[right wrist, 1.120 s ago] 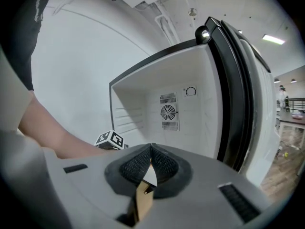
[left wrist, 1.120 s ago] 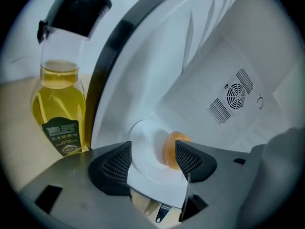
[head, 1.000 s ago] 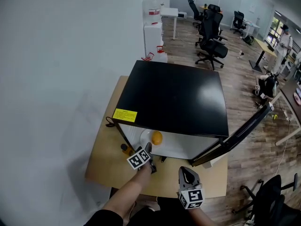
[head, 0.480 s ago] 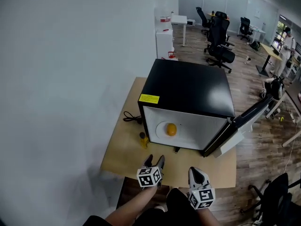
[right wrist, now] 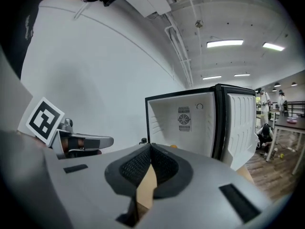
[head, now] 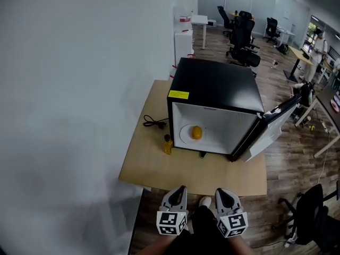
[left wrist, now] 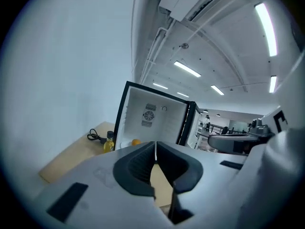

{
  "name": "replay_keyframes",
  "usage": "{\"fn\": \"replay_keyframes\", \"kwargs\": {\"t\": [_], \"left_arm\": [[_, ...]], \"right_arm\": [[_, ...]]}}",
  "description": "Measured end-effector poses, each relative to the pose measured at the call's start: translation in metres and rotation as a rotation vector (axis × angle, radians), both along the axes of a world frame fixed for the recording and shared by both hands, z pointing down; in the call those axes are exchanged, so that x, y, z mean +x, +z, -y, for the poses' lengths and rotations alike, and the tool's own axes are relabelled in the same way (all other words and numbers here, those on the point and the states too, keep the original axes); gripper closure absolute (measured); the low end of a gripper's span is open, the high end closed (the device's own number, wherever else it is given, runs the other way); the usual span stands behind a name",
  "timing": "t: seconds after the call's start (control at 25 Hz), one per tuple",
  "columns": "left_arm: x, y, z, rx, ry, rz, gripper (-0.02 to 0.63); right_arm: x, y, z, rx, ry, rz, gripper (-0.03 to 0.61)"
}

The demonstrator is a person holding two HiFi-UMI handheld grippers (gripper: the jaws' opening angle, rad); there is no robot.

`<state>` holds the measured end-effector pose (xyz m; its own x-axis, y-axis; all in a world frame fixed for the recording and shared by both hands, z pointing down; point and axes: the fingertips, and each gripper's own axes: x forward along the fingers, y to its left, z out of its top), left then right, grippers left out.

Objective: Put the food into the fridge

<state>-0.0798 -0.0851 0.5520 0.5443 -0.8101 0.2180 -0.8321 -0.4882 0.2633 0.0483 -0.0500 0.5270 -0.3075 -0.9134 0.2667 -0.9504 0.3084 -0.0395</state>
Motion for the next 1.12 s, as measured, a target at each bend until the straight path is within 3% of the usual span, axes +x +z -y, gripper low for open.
{"fn": "replay_keyframes", "kwargs": {"t": [0.12, 0.48, 1.12], "left_arm": [[-0.003, -0.007, -0.011, 0.022, 0.01, -0.015, 0.594], [-0.016, -0.029, -0.036, 0.099, 0.015, 0.042, 0.594], [0.005, -0.033, -0.036, 0.084, 0.044, 0.035, 0.595]], "right_arm": [[-0.007, -0.006, -0.003, 0.022, -0.006, -0.018, 0.518], [-0.028, -0.017, -0.02, 0.058, -0.011, -0.022, 0.518], [0.004, -0.023, -0.021, 0.079, 0.067, -0.005, 0.518]]}}
